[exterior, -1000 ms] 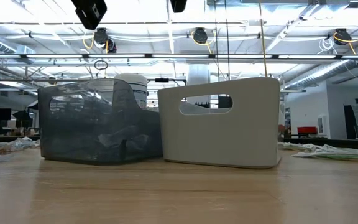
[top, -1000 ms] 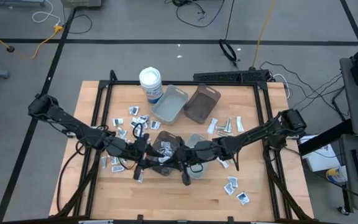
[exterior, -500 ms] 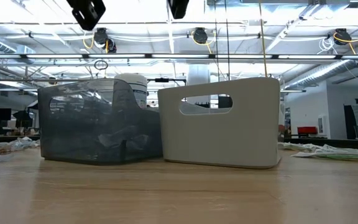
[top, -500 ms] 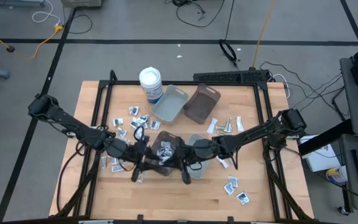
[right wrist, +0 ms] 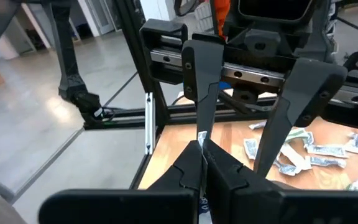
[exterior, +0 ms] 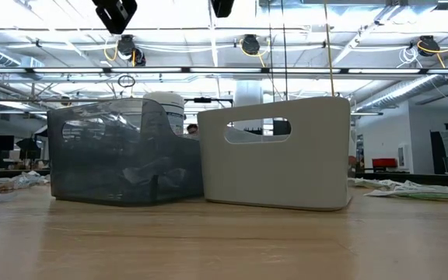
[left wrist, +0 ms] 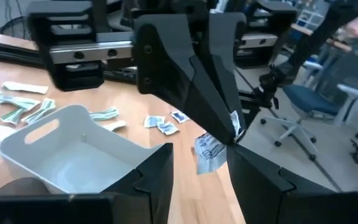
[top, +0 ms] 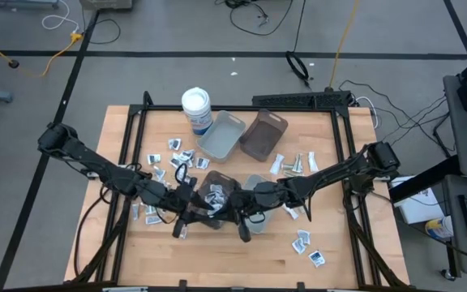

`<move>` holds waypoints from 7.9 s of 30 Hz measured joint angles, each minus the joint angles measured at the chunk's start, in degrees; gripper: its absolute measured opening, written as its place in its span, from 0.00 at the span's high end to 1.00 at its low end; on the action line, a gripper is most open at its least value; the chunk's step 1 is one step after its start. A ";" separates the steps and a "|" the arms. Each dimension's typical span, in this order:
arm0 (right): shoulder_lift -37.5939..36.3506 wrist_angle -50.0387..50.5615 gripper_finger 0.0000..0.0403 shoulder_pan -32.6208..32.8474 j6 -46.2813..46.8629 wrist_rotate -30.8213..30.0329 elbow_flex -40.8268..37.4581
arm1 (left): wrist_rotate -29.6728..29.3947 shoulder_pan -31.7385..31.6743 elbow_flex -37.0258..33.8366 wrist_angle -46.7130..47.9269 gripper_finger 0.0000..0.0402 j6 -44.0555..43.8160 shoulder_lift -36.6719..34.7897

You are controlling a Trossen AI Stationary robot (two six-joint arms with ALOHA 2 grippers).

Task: Pick & Place First Aid Supplies
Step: Put the blue alcohol pad into the bottom black bin

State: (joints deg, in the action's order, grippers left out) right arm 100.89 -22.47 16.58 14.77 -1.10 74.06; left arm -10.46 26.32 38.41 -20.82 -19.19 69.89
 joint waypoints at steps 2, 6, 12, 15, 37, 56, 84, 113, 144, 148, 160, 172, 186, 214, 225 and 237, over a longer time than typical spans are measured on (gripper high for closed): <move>0.08 0.42 1.00 0.00 -0.51 0.21 0.00 | 0.65 -0.01 0.40 0.04 0.61 0.29 0.98; 0.08 0.96 1.00 0.00 -0.51 0.33 -0.02 | 0.77 -0.06 0.49 -0.17 0.61 0.71 1.48; 0.06 1.29 1.00 -0.24 -0.49 -1.10 0.00 | 5.69 0.31 0.60 -0.52 0.62 4.18 1.49; 0.06 1.72 1.00 -0.17 -0.51 -2.21 0.00 | 6.78 0.33 0.60 -0.50 0.66 4.27 1.50; 0.10 5.15 1.00 0.15 2.68 -0.98 -0.07 | -3.51 -1.45 0.66 12.72 0.67 -11.98 1.48; -0.01 3.59 1.00 0.31 2.39 -1.41 -0.04 | 0.41 -1.52 0.57 1.80 0.62 1.44 1.44; 0.04 3.51 0.95 0.24 2.44 -1.95 0.00 | 3.51 -2.64 0.57 2.04 0.99 -0.91 1.46; -7.61 9.28 0.56 -0.20 -3.94 -6.29 -0.09 | 17.23 -18.96 0.60 32.71 1.00 -34.85 1.48; -7.68 11.81 0.57 2.34 -2.48 -6.25 -0.09 | 25.03 -21.32 5.08 28.79 0.68 -26.10 10.62; -7.86 16.38 0.58 2.59 1.59 -6.18 -0.09 | 25.58 -21.19 5.05 28.32 0.61 -19.71 6.58; -9.47 37.37 0.58 4.94 13.32 -6.12 -0.03 | 10.26 -11.90 4.97 22.93 0.60 -4.50 -6.06; -11.75 64.37 0.58 12.24 36.80 -4.64 -0.09 | 6.89 -8.49 4.97 14.78 0.60 -2.48 -9.60; -11.81 80.45 0.58 24.80 77.74 3.09 -0.42 | 6.84 -8.67 4.96 14.69 0.60 -5.83 -9.47; -6.09 53.44 0.58 38.03 101.75 4.41 -16.53 | 6.89 -8.78 4.94 14.74 0.60 -6.70 -9.43; -3.04 52.71 0.66 37.99 97.82 7.41 -17.68 | 6.89 -8.78 4.94 15.06 0.60 -8.03 -9.41; -5.72 52.86 0.99 37.89 93.09 9.78 -17.97 | 6.87 -8.78 4.94 15.11 0.60 -5.78 -9.41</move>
State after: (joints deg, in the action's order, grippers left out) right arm 95.17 30.39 54.47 107.86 8.68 56.10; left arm -3.60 17.54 43.35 -5.72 -24.97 60.49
